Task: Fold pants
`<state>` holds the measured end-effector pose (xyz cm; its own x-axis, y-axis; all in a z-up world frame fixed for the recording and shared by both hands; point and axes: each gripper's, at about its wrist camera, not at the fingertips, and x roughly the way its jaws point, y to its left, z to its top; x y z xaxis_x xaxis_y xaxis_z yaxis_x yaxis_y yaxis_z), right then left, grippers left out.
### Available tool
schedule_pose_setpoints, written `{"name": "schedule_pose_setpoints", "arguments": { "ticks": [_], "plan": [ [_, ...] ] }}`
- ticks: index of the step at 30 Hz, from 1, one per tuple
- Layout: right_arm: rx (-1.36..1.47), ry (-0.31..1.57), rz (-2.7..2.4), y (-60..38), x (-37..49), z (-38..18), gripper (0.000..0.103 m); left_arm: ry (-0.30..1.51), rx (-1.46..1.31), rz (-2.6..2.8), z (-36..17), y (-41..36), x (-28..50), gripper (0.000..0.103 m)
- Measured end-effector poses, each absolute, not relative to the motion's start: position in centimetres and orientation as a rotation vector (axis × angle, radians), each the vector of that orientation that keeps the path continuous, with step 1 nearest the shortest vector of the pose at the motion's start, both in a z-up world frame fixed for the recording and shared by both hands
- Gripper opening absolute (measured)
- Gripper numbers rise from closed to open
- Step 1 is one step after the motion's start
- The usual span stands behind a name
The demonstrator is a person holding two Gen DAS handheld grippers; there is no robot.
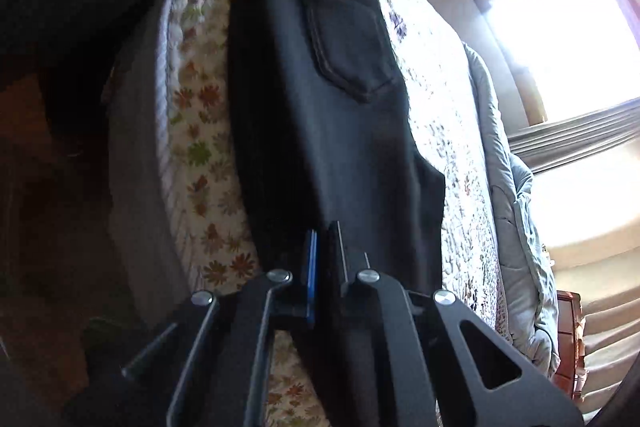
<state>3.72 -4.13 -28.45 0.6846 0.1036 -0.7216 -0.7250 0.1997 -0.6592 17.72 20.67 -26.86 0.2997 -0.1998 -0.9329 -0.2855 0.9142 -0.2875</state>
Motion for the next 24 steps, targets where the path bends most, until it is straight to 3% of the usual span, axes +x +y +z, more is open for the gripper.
{"name": "schedule_pose_setpoints", "arguments": {
  "ticks": [9, 10, 11, 13, 14, 16, 20, 24],
  "plan": [
    [-1.302, 0.620, 0.649, -3.6, 4.2, -31.0, 0.008, 1.307, -0.459, 0.049, -27.3, 21.5, 16.4, 0.019],
    [-1.290, 0.610, 0.644, -3.8, 4.1, -30.4, 0.012, 1.304, -0.440, 0.051, -27.1, 21.3, 16.4, 0.020],
    [-1.269, 0.606, 0.645, -4.2, 4.1, -29.6, 0.026, 1.300, -0.420, 0.049, -26.9, 21.0, 16.3, 0.021],
    [-1.223, 0.605, 0.622, -5.7, 4.0, -28.0, 0.036, 1.275, -0.381, 0.052, -26.0, 20.5, 16.0, 0.036],
    [-1.183, 0.623, 0.595, -7.2, 4.3, -26.9, 0.036, 1.251, -0.360, 0.062, -25.3, 20.5, 15.7, 0.039],
    [-1.136, 0.673, 0.536, -10.4, 4.9, -25.5, 0.036, 1.180, -0.267, 0.146, -23.2, 20.5, 14.6, 0.058],
    [-1.238, 0.782, 0.411, -17.3, 5.6, -26.9, 0.036, 1.018, -0.170, 0.215, -19.3, 19.3, 13.2, 0.065],
    [-1.305, 0.827, 0.367, -20.8, 6.2, -28.6, 0.036, 0.992, -0.178, 0.061, -18.9, 16.3, 14.7, 0.071]
  ]
}}
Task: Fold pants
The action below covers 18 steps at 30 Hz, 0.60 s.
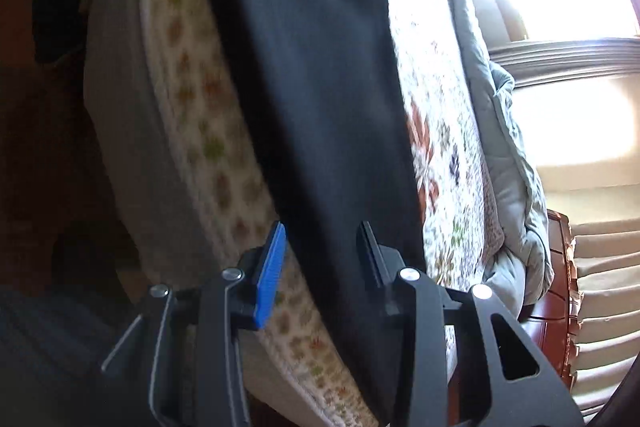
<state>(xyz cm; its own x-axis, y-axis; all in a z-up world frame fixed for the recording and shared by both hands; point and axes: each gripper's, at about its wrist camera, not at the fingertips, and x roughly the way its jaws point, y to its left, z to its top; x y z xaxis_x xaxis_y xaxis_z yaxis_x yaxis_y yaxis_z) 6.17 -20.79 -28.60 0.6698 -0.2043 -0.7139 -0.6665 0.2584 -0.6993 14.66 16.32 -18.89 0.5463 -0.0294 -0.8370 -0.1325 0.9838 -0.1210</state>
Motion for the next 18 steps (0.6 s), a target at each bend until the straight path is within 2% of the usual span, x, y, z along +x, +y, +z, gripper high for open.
{"name": "schedule_pose_setpoints", "arguments": {
  "ticks": [4, 6, 7, 10, 12, 16, 18],
  "plan": [
    [-1.320, 0.825, 0.363, -21.4, 7.1, -29.7, 0.036, 1.077, -0.167, -0.012, -21.8, 13.9, 17.2, 0.071],
    [-1.320, 0.835, 0.360, -21.7, 7.7, -30.5, 0.027, 1.139, -0.169, 0.016, -23.5, 13.4, 18.0, 0.071],
    [-1.297, 0.860, 0.370, -21.8, 7.8, -30.6, 0.015, 1.179, -0.165, 0.032, -24.3, 13.5, 18.4, 0.071],
    [-1.273, 0.870, 0.386, -22.0, 7.5, -30.5, 0.013, 1.220, -0.179, 0.027, -25.7, 13.8, 18.2, 0.073],
    [-1.267, 0.857, 0.389, -22.2, 7.5, -30.4, 0.014, 1.222, -0.166, 0.029, -25.6, 13.4, 18.0, 0.074],
    [-1.213, 0.812, 0.335, -23.7, 7.5, -28.7, 0.036, 1.221, -0.141, 0.023, -26.0, 12.8, 18.4, 0.080],
    [-1.169, 0.828, 0.275, -26.4, 7.8, -27.5, 0.038, 1.217, -0.123, 0.018, -26.0, 12.5, 18.3, 0.081]
  ]
}}
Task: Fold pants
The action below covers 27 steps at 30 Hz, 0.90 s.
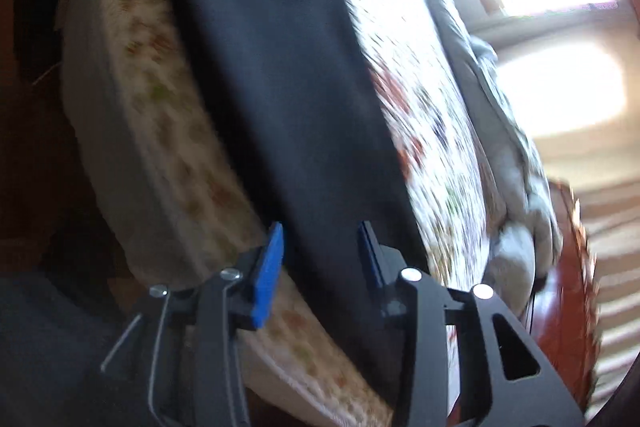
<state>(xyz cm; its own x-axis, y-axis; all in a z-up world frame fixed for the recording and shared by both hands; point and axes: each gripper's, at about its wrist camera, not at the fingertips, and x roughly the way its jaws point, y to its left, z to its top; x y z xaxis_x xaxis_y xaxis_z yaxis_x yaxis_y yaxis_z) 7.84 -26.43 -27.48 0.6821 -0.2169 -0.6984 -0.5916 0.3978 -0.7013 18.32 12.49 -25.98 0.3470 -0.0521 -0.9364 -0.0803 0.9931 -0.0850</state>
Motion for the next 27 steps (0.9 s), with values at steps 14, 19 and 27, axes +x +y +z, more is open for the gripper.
{"name": "schedule_pose_setpoints", "arguments": {
  "ticks": [14, 19, 27],
  "plan": [
    [-1.253, 1.023, 0.185, -37.2, 10.2, -31.2, 0.012, 1.224, -0.136, 0.045, -26.0, 12.6, 18.9, 0.086],
    [-1.090, 1.009, 0.080, -39.3, 9.4, -29.9, 0.036, 1.228, -0.129, 0.041, -26.3, 12.6, 18.9, 0.087],
    [0.762, 0.876, -0.219, -62.4, 8.0, -25.7, 0.044, 1.221, -0.141, 0.045, -26.3, 12.5, 19.0, 0.090]
  ]
}}
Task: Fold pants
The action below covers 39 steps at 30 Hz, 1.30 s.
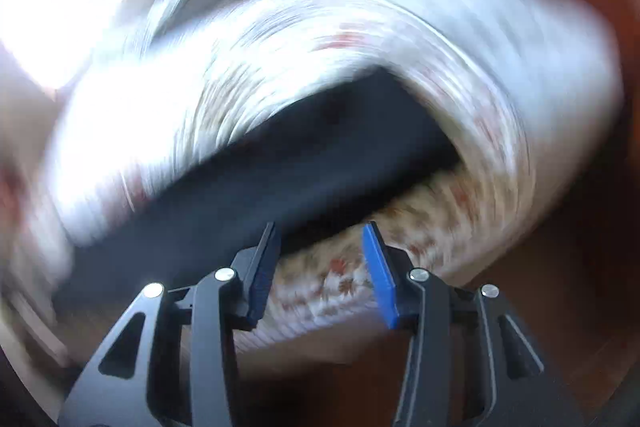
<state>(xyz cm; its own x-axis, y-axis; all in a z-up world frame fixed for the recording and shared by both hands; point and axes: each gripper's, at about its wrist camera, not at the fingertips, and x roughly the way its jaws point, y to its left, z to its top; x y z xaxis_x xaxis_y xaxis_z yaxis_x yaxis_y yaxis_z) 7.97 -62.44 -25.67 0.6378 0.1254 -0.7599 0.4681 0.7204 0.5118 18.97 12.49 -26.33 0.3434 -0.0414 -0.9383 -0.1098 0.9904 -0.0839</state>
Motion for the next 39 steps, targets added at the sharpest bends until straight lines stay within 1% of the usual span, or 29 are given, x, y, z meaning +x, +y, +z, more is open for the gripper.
{"name": "schedule_pose_setpoints", "arguments": {
  "ticks": [1, 3, 5, 9, 11, 12, 13, 14, 16, 18, 20, 24, 25, 26, 27, 28, 39],
  "plan": [
    [0.948, 0.812, -0.219, -64.6, 7.2, -26.9, 0.045, 1.222, -0.144, 0.045, -26.3, 12.5, 19.0, 0.090],
    [1.118, 0.731, -0.217, -66.9, 6.9, -28.7, 0.046, 1.225, -0.142, 0.045, -26.3, 12.5, 19.1, 0.090],
    [1.193, 0.688, -0.248, -68.5, 7.2, -29.9, 0.050, 1.229, -0.140, 0.043, -26.3, 12.5, 19.1, 0.091],
    [1.360, 0.568, -0.205, -70.1, 7.8, -32.5, 0.053, 1.228, -0.146, 0.038, -26.3, 12.7, 19.2, 0.091],
    [1.391, 0.529, -0.183, -70.8, 8.5, -33.0, 0.050, 1.227, -0.138, 0.039, -26.4, 12.7, 19.2, 0.091],
    [1.407, 0.506, -0.153, -71.0, 8.9, -33.2, 0.045, 1.227, -0.134, 0.039, -26.4, 12.6, 19.2, 0.092],
    [1.417, 0.481, -0.125, -71.6, 8.8, -33.1, 0.030, 1.227, -0.131, 0.040, -26.5, 12.5, 19.2, 0.092],
    [1.423, 0.436, -0.092, -71.8, 8.9, -32.9, 0.026, 1.228, -0.127, 0.040, -26.5, 12.4, 19.3, 0.092],
    [1.427, 0.413, -0.103, -72.1, 8.8, -33.2, 0.028, 1.227, -0.131, 0.040, -26.5, 12.4, 19.3, 0.092],
    [1.424, 0.439, -0.136, -72.1, 9.1, -34.1, 0.038, 1.228, -0.133, 0.041, -26.5, 12.4, 19.4, 0.092],
    [1.393, 0.454, -0.119, -71.1, 8.8, -34.2, 0.043, 1.224, -0.131, 0.040, -26.6, 12.4, 19.4, 0.092],
    [1.346, 0.470, -0.113, -70.1, 10.1, -33.8, 0.044, 1.197, -0.145, 0.032, -26.4, 12.7, 19.1, 0.092],
    [1.352, 0.469, -0.112, -70.3, 10.5, -33.7, 0.038, 1.188, -0.150, 0.029, -26.3, 12.8, 18.9, 0.092],
    [1.345, 0.480, -0.113, -70.2, 10.7, -33.6, 0.024, 1.175, -0.154, 0.026, -26.1, 12.9, 18.7, 0.092],
    [1.326, 0.500, -0.111, -70.1, 11.1, -33.3, 0.016, 1.163, -0.158, 0.022, -26.0, 13.0, 18.5, 0.092],
    [1.308, 0.508, -0.117, -69.9, 11.1, -33.0, 0.011, 1.153, -0.162, 0.019, -25.9, 13.1, 18.4, 0.092],
    [1.100, 0.552, -0.170, -67.3, 12.2, -26.6, 0.010, 1.012, -0.217, -0.010, -24.3, 14.4, 16.2, 0.092]
  ]
}}
